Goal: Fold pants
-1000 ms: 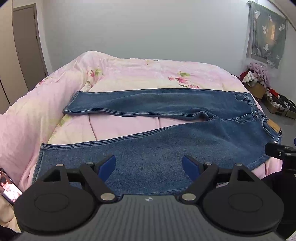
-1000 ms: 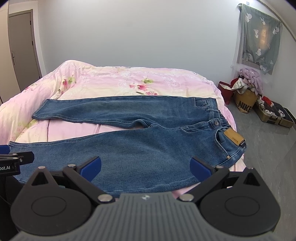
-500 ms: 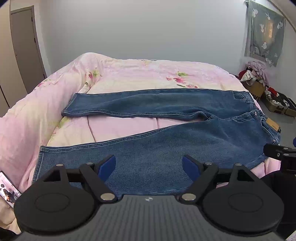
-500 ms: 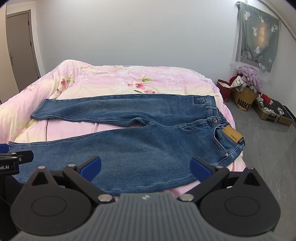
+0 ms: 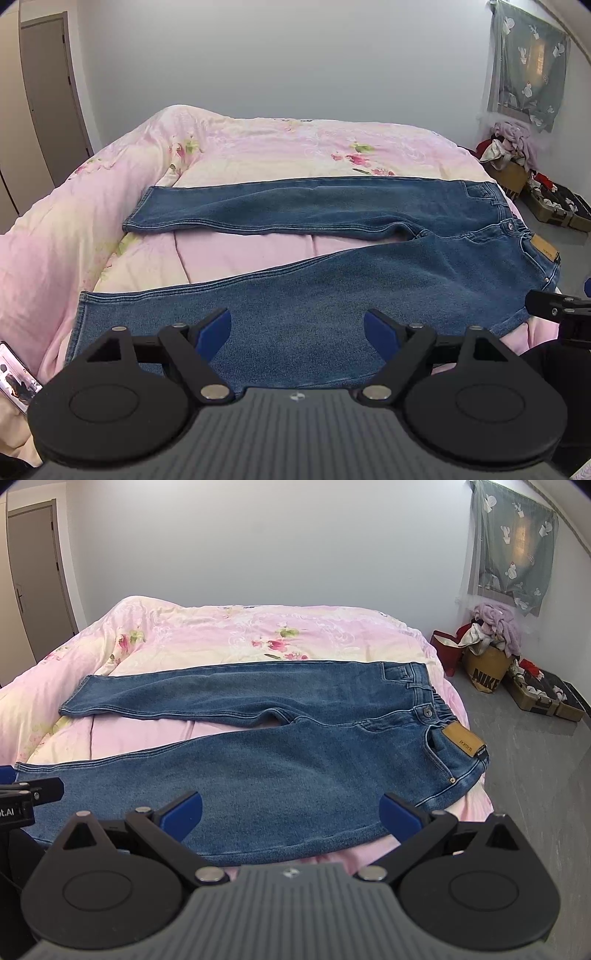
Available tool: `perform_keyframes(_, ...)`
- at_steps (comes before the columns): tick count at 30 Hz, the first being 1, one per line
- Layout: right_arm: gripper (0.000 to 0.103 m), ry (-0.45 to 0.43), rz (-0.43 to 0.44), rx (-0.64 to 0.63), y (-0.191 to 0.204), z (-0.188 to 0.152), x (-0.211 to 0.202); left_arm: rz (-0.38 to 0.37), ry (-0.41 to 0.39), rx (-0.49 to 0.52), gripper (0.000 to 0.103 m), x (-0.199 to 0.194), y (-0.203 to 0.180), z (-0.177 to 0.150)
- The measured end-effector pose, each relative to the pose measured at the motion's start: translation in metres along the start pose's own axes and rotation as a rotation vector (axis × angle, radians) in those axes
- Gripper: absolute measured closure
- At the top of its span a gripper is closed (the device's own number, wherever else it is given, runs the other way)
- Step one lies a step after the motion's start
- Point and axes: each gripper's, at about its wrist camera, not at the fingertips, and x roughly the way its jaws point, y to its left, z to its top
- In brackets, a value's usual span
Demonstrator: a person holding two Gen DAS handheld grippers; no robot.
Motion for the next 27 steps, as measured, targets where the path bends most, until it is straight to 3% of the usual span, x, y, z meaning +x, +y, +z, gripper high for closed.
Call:
perform_keyframes(16, 0.005, 0.011, 0.004, 0.006, -0.002, -0.002, 0.005, 0.012, 0.008, 0.007, 0.007, 0.002, 0.001, 0.001)
perform_keyframes(22, 0.005, -0.025, 0.030, -0.021, -0.008, -0.011, 0.015, 0.026, 0.007, 0.111, 0.008, 0.016, 0.004, -0.005)
perform_keyframes(26, 0.005, -0.019, 0.065, -0.074, -0.018, -0.018, 0.036, 0.020, 0.023, 0.193, 0.016, 0.031, 0.008, -0.009)
perform_keyframes(27, 0.005, -0.002, 0.056, -0.101, -0.020, -0.019, 0.044, 0.008, 0.036, 0.215, 0.024, 0.035, 0.009, -0.010)
